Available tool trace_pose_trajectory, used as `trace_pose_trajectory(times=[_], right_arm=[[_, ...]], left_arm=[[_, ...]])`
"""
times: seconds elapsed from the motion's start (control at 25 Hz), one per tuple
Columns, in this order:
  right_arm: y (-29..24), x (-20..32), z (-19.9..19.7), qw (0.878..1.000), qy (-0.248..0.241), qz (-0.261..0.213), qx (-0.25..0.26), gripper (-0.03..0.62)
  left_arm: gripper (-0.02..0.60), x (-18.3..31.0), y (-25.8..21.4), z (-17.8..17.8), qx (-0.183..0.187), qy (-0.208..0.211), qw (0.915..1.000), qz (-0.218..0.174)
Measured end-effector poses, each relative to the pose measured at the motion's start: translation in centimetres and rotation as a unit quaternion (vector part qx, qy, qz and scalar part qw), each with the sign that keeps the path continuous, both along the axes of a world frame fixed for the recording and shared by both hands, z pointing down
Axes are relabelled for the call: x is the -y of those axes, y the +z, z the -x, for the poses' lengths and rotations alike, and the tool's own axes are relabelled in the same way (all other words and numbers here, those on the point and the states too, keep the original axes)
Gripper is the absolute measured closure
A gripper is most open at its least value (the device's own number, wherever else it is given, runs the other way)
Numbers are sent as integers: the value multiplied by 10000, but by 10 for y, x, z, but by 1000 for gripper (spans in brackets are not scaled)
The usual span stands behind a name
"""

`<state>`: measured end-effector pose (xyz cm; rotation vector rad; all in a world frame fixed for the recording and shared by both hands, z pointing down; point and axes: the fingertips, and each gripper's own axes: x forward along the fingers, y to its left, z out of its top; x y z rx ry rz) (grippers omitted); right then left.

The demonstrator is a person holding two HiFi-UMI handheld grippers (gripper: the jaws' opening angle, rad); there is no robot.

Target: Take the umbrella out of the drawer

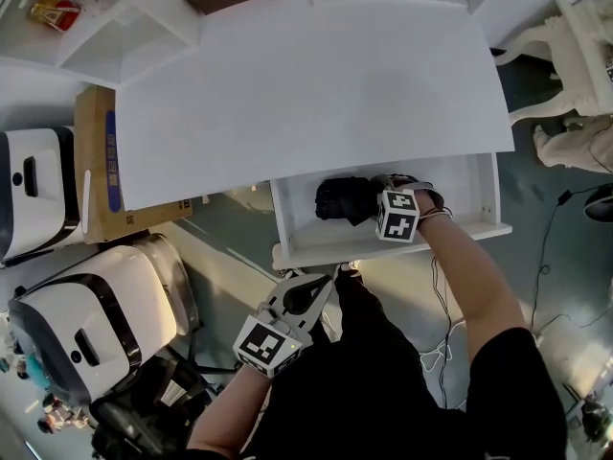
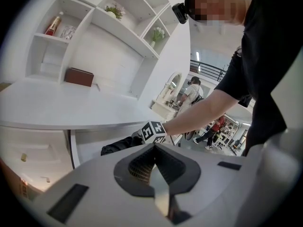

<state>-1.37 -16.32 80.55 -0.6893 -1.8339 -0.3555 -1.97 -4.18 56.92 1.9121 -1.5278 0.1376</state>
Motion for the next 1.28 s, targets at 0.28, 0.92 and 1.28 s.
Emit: trace_pose_trajectory(times=[0.28, 0.92, 1.28], right_arm=[[0, 1, 0, 10000, 42, -61, 25, 332], [-120, -3, -7, 9839, 1212, 3, 1313, 345], [-234, -10, -4, 8992, 3476, 740, 2551, 345]], left_arm=[[578, -8, -6, -1, 71, -32, 10000, 3], [578, -24, -50, 29, 482, -166, 9980, -373], [578, -20, -85, 46, 507, 406, 9942, -852]])
